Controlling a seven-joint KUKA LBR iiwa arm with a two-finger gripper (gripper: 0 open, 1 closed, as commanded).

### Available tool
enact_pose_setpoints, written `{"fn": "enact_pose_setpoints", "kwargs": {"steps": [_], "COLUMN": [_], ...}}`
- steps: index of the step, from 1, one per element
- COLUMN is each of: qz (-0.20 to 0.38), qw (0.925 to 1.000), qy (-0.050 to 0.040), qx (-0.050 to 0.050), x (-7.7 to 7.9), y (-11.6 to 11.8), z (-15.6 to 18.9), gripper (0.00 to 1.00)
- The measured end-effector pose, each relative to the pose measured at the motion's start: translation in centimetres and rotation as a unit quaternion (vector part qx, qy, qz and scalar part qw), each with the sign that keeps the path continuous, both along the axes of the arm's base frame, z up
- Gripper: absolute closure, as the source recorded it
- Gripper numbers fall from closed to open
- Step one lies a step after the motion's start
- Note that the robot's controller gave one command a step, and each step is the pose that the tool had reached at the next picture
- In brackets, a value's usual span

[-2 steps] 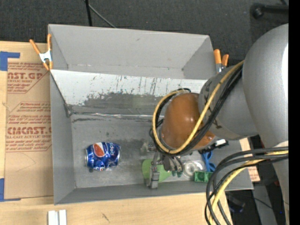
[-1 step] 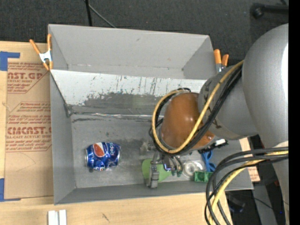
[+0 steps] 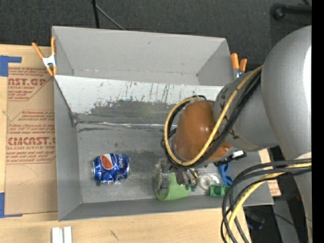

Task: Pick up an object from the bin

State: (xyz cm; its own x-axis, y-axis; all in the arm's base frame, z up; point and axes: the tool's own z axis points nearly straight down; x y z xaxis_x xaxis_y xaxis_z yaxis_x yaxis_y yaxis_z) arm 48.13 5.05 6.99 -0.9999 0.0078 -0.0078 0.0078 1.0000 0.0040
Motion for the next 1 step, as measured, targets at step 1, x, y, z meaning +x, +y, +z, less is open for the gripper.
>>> {"fn": "enact_pose_setpoints", "kwargs": {"steps": [1], "qz": [0.000], "qw": [1.0000], "qy": [0.0032], "qx": [-0.001], "x": [0.02], "y": [0.08], "z": [0.14], "gripper": [1.00]}}
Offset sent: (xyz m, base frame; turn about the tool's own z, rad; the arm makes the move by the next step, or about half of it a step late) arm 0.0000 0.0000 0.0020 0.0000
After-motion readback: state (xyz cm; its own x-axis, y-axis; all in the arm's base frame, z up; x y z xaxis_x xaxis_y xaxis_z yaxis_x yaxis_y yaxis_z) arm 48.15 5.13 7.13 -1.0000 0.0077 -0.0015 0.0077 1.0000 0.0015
